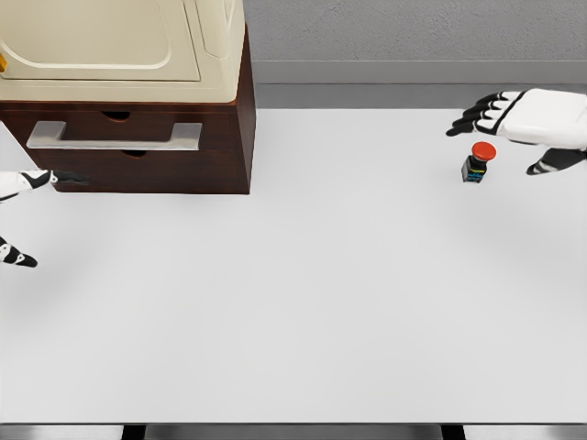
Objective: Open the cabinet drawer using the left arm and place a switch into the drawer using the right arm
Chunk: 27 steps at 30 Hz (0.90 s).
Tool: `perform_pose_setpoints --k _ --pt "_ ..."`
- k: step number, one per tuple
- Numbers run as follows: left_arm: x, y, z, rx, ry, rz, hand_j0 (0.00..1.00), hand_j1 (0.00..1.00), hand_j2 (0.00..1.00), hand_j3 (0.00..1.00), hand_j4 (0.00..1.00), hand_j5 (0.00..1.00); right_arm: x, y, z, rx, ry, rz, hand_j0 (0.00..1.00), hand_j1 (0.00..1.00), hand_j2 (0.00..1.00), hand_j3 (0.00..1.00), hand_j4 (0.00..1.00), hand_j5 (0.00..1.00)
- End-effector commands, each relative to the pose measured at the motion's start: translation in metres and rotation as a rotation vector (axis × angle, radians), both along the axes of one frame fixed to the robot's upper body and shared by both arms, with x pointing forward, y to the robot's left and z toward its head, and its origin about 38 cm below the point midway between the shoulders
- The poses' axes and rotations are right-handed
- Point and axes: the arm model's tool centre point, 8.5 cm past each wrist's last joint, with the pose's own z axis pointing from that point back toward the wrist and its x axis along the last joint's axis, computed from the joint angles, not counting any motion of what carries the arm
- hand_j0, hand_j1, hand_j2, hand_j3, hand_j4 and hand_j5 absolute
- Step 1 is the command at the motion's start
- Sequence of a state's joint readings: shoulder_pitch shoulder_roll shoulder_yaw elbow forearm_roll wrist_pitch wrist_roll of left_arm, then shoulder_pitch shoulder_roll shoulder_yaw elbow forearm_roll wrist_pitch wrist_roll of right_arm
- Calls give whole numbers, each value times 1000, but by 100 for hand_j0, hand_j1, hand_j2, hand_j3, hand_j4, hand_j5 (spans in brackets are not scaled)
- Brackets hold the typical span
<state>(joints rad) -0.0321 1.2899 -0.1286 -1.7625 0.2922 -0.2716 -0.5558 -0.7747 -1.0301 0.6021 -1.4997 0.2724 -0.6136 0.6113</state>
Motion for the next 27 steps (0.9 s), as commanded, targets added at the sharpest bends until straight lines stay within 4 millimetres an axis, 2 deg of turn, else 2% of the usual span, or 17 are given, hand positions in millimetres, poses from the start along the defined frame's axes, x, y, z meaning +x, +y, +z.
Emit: perform_pose_setpoints --k 1,4,6,9,12,16,22,27 --pt "-3 -3 -1 7 23 -45 100 100 100 100 100 100 7 -1 -10 -2 12 -21 100 100 100 100 100 100" --pt "0 -3 0 -7 20 -25 100 100 100 100 100 100 19 -9 -22 4 31 -68 100 100 100 100 100 100" --pt "3 -4 1 -14 16 -7 100 100 100 100 100 100 28 -10 -21 6 22 -84 100 100 100 100 100 100" --pt "22 -16 -11 -2 29 87 100 100 100 100 100 100 31 -5 -25 14 27 -81 100 100 100 100 100 100" --pt "24 -21 -12 -25 22 75 100 100 100 100 100 100 32 0 -38 -12 53 -73 100 100 100 100 100 100" --pt "30 -41 -19 -66 18 29 100 100 100 100 100 100 41 -2 -48 -20 69 -100 100 100 100 100 100 100" --pt "34 -40 -17 -50 11 55 100 100 100 100 100 100 60 -3 -61 -32 93 -146 100 100 100 100 100 100" --pt "39 -39 -9 -51 -2 82 100 100 100 100 100 100 64 -4 -73 -49 125 -158 100 100 100 100 100 100"
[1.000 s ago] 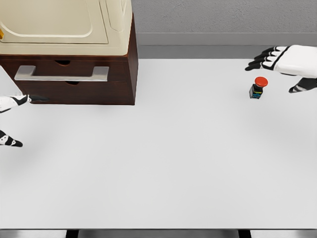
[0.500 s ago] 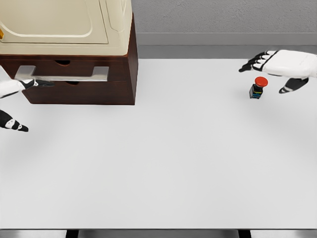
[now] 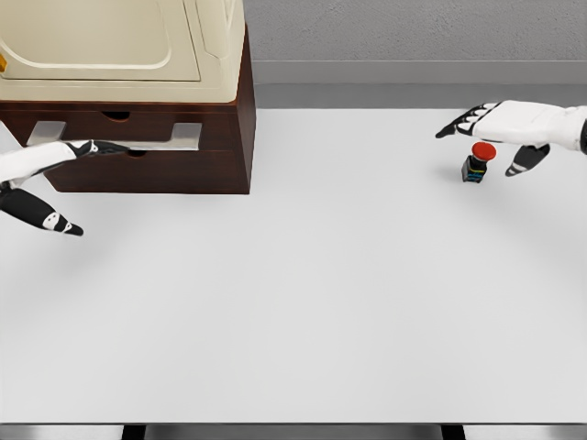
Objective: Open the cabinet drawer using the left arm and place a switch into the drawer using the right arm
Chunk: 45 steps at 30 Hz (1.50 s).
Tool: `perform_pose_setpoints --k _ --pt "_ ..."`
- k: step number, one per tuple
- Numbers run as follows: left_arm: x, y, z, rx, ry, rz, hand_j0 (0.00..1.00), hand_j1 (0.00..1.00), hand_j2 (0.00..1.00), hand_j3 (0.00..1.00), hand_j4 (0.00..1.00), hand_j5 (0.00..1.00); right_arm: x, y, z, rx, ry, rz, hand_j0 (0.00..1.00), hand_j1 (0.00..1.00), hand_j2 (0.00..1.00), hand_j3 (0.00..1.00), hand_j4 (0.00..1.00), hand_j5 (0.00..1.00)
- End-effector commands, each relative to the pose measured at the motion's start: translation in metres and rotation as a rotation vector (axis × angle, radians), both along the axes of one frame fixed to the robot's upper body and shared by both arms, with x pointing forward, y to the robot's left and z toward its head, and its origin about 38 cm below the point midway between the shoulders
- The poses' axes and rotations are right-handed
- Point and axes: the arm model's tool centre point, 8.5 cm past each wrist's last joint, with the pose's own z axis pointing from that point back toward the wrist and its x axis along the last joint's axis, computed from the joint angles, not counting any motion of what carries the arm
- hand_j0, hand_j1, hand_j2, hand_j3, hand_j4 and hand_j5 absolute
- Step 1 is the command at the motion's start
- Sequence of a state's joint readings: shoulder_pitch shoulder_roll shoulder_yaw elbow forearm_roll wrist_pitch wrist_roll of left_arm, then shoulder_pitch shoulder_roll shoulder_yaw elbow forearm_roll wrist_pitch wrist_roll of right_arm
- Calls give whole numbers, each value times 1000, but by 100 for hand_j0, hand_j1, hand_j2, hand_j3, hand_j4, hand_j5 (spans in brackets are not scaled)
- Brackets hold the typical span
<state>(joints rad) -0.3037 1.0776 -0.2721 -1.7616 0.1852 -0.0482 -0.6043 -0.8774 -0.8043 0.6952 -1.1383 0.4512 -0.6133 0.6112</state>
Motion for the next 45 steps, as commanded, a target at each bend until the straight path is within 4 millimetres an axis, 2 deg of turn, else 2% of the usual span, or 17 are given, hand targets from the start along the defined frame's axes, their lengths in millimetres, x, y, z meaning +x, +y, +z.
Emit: perform_pose_setpoints --k 1,6,10,18,22,26,29,34,45 --pt "1 0 -1 -1 5 9 100 100 100 100 100 100 2 -3 -12 -15 27 -16 100 100 100 100 100 100" --pt "10 -9 -7 68 -31 11 100 100 100 100 100 100 8 -4 -17 -18 37 -39 100 100 100 100 100 100" --pt "12 -8 -7 80 -40 23 100 100 100 100 100 100 13 -7 -20 -20 47 -60 100 100 100 100 100 100" --pt "9 -13 4 31 -42 -24 100 100 100 100 100 100 18 -10 -21 -25 50 -82 100 100 100 100 100 100" --pt "2 -11 17 -36 -48 -86 100 100 100 100 100 100 22 -13 -22 -39 53 -98 100 100 100 100 100 100" --pt "-12 -1 41 -84 -66 -163 100 100 100 100 100 100 24 -19 -25 -35 64 -122 100 100 100 100 100 100" --pt "-20 5 48 -95 -66 -195 100 100 100 100 100 100 27 -18 -24 -30 63 -127 100 100 100 100 100 100" --pt "-11 8 33 -40 -30 -99 100 100 100 100 100 100 32 -20 -25 -21 71 -148 100 100 100 100 100 100" --pt "1 -1 25 -21 -46 -58 100 100 100 100 100 100 38 -17 -28 -3 84 -163 100 100 100 100 100 100"
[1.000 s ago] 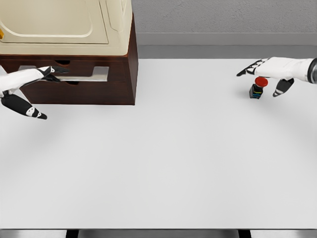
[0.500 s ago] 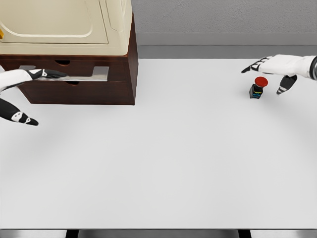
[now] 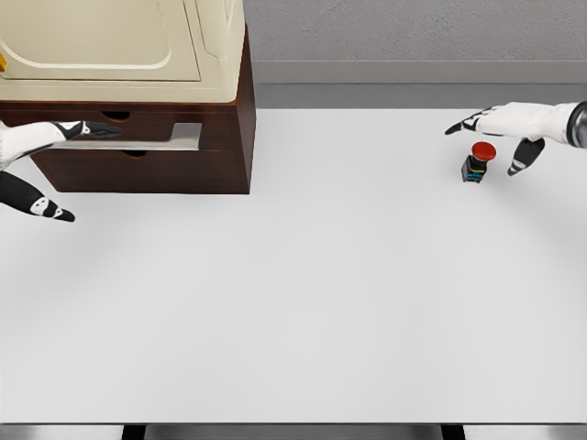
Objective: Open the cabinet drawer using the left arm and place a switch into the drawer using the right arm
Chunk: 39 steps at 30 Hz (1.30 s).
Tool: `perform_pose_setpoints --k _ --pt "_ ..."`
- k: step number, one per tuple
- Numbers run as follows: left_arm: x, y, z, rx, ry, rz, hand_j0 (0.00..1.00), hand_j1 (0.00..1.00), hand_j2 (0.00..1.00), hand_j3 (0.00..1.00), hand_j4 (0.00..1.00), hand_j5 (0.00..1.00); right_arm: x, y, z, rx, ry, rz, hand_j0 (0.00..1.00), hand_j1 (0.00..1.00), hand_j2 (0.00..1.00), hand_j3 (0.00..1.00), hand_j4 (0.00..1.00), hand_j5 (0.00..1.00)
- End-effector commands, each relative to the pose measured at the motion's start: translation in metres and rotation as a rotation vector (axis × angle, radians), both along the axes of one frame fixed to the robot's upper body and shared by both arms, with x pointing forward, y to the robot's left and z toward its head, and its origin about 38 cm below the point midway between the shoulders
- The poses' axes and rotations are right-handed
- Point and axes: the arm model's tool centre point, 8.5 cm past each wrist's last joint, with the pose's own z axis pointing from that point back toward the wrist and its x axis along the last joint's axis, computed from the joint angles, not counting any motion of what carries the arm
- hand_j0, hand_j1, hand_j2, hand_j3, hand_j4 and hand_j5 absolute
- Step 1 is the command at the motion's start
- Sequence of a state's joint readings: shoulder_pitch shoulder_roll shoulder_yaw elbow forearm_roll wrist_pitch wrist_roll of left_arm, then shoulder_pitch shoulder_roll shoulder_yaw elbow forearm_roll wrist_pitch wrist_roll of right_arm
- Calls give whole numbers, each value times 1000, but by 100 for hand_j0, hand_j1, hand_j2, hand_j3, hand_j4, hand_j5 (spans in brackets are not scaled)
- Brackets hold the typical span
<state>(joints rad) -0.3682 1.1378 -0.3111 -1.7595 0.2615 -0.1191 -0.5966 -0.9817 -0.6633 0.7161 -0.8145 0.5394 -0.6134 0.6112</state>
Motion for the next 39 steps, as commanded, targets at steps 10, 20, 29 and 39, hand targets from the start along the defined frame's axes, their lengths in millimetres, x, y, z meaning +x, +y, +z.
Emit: perform_pose_setpoints --k 10,20,29,39 --pt "4 -3 -11 13 -3 21 100 100 100 100 100 100 3 13 -10 1 24 16 100 100 100 100 100 100" --pt "9 -5 -15 41 -3 47 100 100 100 100 100 100 3 9 -15 3 38 -1 100 100 100 100 100 100" --pt "14 2 -16 52 -9 75 100 100 100 100 100 100 7 8 -15 -14 41 -12 100 100 100 100 100 100" --pt "17 3 -20 55 -7 83 100 100 100 100 100 100 9 12 -13 -12 35 -6 100 100 100 100 100 100"
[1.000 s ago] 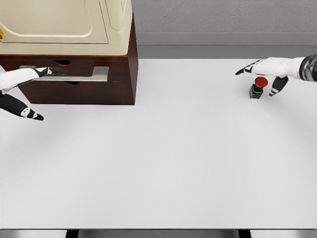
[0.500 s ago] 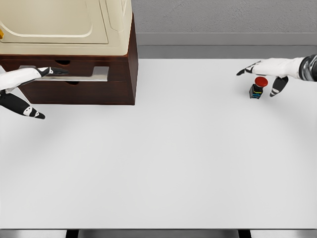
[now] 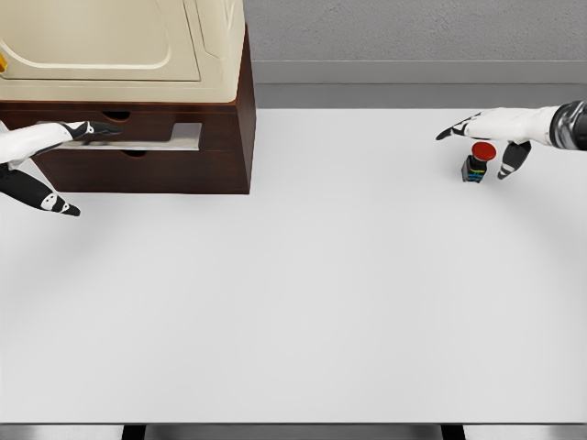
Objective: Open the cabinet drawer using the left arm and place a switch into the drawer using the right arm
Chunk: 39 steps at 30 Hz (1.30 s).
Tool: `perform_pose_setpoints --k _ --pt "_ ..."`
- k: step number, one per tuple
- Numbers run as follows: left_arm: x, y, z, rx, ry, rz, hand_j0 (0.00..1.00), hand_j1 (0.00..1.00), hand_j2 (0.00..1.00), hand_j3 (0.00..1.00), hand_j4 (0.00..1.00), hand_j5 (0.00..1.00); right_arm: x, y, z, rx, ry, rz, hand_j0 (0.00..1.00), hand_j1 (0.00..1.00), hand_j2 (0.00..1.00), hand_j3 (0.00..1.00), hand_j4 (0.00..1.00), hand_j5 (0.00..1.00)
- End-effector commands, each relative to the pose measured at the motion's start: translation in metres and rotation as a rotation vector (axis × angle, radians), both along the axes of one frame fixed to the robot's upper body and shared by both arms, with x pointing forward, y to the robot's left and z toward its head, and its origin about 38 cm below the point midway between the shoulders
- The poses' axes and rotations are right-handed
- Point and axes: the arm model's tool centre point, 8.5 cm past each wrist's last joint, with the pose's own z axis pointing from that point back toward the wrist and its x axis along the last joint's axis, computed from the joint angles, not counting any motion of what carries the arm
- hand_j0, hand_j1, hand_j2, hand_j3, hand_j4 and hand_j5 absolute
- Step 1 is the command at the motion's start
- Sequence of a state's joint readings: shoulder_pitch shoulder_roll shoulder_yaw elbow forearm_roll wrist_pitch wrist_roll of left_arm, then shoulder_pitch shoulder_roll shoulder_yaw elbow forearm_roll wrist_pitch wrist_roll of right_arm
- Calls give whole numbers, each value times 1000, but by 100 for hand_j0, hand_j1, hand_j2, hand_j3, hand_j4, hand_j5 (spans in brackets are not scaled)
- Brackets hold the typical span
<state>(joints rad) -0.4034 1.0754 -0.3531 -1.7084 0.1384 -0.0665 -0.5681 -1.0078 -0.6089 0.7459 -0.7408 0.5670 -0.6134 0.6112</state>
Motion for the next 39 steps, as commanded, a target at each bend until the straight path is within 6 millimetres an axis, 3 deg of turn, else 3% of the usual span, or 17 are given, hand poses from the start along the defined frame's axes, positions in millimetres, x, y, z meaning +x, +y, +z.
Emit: perform_pose_setpoints --k 1,23,26,29,39 --pt "0 0 0 -1 1 0 100 100 100 100 100 100 0 0 1 6 -2 -3 100 100 100 100 100 100" --pt "9 -3 -17 27 31 15 100 100 100 100 100 100 1 4 0 4 0 7 100 100 100 100 100 100" --pt "8 -3 -19 29 37 12 84 84 84 84 84 84 1 5 -1 4 1 9 100 100 100 100 100 100" --pt "8 -4 -19 26 39 12 74 74 74 74 74 74 1 6 -2 1 4 12 100 100 100 100 100 100" --pt "3 -10 -12 7 36 -23 69 69 69 69 69 69 1 6 -1 1 2 12 100 100 100 100 100 100"
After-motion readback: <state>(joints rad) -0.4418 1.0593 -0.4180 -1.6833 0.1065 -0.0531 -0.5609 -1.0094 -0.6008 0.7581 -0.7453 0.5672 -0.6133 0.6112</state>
